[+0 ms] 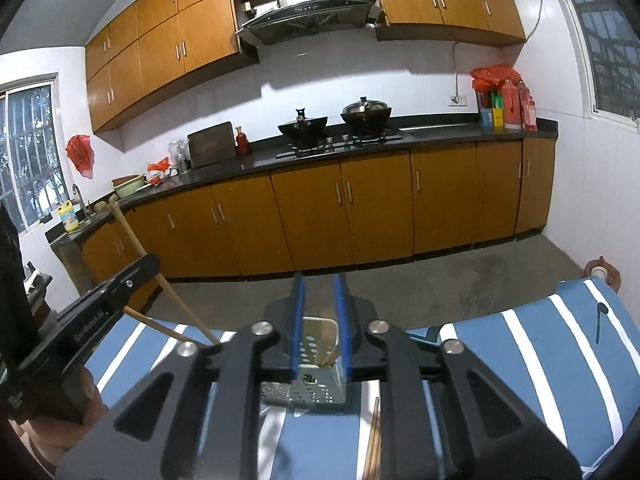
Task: Organize utensils
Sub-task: 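Open the left tool into the holder while the right tool opens too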
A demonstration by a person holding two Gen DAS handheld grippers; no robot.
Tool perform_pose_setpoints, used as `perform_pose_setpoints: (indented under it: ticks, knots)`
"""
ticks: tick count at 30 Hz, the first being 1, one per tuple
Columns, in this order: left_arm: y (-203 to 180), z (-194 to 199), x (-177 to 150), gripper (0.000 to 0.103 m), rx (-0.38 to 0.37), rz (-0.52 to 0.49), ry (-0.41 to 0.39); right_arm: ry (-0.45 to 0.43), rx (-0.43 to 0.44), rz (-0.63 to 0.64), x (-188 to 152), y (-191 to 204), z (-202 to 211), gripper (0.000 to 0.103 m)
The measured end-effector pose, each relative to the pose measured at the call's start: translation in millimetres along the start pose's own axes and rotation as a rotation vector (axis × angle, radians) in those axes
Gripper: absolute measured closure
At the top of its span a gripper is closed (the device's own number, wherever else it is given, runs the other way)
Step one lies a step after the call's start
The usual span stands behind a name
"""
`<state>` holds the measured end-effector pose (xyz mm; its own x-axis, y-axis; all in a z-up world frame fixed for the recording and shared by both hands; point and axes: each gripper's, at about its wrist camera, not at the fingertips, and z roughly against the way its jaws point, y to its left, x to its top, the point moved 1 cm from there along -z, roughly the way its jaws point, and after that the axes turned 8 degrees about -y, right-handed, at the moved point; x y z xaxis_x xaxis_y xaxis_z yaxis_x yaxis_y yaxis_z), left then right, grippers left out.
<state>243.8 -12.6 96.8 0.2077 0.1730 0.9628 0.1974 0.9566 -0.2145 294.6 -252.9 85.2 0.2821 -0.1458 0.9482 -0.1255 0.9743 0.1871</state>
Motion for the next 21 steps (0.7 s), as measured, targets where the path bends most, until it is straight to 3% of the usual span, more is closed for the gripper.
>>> perform_pose_setpoints:
  ticks: [3,4,9,13,17,21]
  knots:
    - [-0.6,7.5,7.7,0.070,0.003,0.005,-0.022,-0.023,-0.001,-0.008,4.5,-0.4,10.2,0.081]
    - [-0.7,8.4,9.6,0.068,0.004,0.006,-0.030,-0.036,-0.002,-0.008,6.8,0.0,15.4,0.081]
    - [1.9,25.8,23.8,0.068,0.010,0.022,-0.067,-0.107,-0.015,-0.006,16.5,-4.4,52.9,0.079]
    - [11.4,53.4,30.1,0.068,0.031,0.039,-0.094,-0.109,-0.054,-0.005,1.7,-20.1,83.6,0.076]
    - [23.2,75.8,15.8,0.066,0.068,0.034,-0.056,0.001,-0.103,-0.017,-40.4,-43.1,86.3,0.076]
    - [42.5,84.2,-28.7,0.066,0.146,-0.007,0.059,0.228,-0.116,-0.063,-113.9,-67.2,63.7,0.078]
